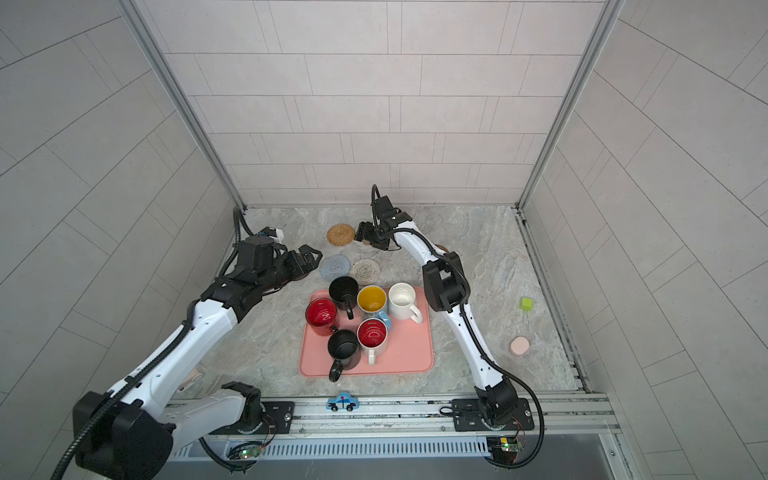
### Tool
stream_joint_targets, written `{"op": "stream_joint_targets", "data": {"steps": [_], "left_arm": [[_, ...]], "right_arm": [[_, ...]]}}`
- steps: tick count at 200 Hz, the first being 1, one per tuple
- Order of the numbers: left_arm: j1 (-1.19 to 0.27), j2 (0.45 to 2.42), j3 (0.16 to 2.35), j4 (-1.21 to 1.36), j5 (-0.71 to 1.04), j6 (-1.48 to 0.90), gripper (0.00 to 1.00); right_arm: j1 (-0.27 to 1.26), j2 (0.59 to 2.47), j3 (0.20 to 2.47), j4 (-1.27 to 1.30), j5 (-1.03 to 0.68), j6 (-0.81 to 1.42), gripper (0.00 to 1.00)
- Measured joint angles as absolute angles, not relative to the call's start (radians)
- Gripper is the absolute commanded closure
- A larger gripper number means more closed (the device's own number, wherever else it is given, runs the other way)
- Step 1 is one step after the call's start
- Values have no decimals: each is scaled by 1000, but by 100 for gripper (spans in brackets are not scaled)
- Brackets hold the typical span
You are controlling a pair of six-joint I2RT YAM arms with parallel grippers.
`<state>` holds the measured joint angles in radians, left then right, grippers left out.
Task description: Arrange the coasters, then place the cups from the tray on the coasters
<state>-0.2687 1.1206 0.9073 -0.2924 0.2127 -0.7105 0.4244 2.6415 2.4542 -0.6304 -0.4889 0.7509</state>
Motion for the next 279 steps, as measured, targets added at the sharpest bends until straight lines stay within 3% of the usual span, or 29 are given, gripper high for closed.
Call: {"op": "stream_joint_targets", "data": {"steps": [85, 153, 194, 279], "left_arm": [[-269, 1120, 907, -292, 212, -710, 0], [-269, 1120, 906, -288, 212, -710, 0], [-269, 1120, 897, -282, 212, -730, 0], [-271, 1106, 870, -282, 214, -757, 0]], "right_arm": [[373, 2402, 2411, -669, -459, 696, 19], [173, 2035, 1909, -643, -377, 601, 19], [51, 2016, 1658, -618, -378, 578, 18], [31, 2016, 1488, -548, -384, 570, 20]]}}
